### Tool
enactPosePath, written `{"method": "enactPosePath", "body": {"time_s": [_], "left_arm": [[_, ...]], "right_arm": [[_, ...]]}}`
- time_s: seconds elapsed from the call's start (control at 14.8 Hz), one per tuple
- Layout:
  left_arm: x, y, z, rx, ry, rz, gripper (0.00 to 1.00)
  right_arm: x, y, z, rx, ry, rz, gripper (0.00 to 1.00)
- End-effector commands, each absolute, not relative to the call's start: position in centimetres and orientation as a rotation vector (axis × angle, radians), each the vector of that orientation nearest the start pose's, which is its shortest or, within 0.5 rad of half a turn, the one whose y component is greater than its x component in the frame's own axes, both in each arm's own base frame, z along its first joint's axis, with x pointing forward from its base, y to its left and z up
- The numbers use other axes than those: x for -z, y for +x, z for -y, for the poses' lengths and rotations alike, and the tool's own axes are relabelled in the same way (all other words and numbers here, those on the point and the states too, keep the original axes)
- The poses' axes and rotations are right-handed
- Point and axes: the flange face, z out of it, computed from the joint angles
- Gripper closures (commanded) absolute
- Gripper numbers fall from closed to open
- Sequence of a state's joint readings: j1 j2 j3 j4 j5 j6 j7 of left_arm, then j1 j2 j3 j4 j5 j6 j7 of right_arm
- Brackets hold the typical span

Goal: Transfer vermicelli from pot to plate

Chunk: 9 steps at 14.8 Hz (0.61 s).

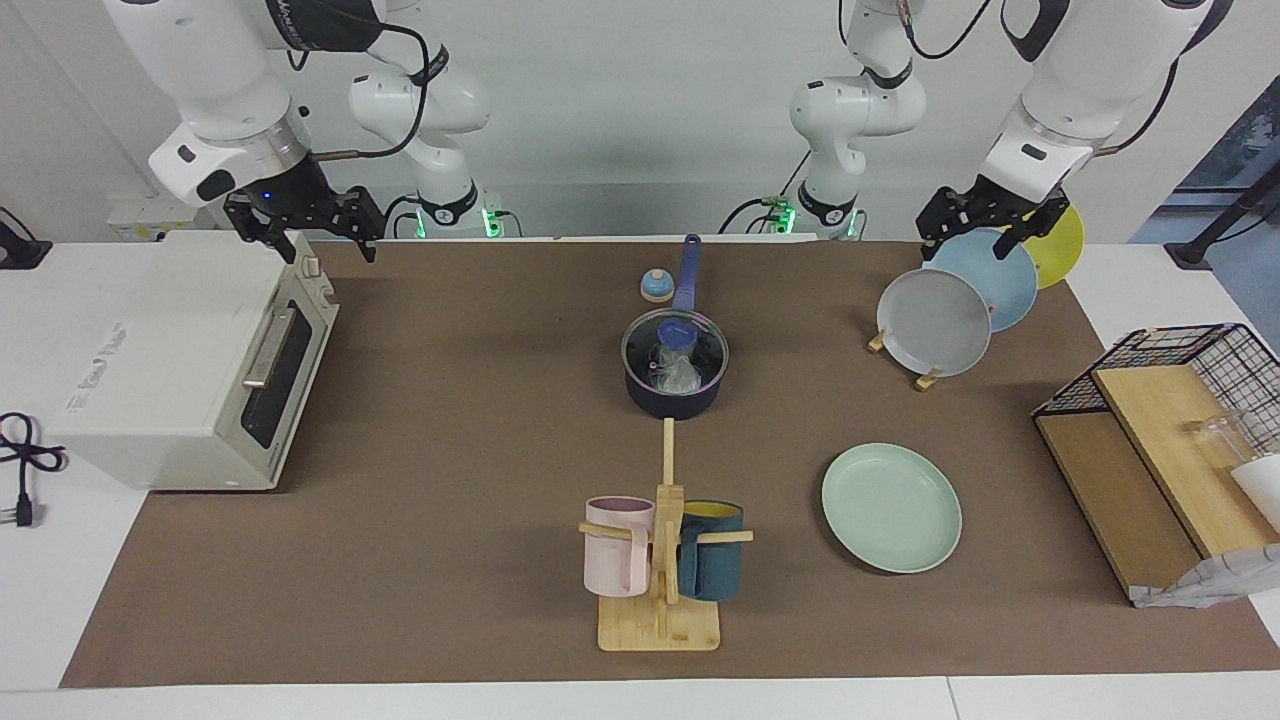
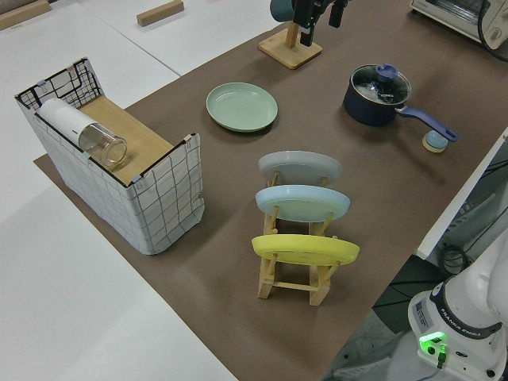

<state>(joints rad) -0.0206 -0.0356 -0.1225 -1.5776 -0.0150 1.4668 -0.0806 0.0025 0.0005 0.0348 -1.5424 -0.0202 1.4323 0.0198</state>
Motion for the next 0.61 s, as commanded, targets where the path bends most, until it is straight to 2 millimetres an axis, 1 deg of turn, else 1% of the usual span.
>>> {"method": "enactPosePath", "body": {"time_s": [0.0,0.27,0.4,0.54], "left_arm": [[-63.28,52.06,7.76,-0.104,-3.124,-0.086,0.0],[-63.27,52.06,7.68,-0.107,-3.124,-0.083,0.0],[-63.28,52.07,7.68,-0.104,-3.124,-0.083,0.0],[-63.28,52.07,7.68,-0.104,-3.124,-0.083,0.0]], "right_arm": [[-63.05,53.77,-1.73,-0.155,-3.154,0.063,0.0],[-63.39,53.6,-1.97,-0.142,-3.149,0.062,0.0],[-63.12,53.6,-2.02,-0.149,-3.144,0.072,0.0],[-63.02,53.43,-2.62,-0.154,-3.136,0.073,0.0]]}}
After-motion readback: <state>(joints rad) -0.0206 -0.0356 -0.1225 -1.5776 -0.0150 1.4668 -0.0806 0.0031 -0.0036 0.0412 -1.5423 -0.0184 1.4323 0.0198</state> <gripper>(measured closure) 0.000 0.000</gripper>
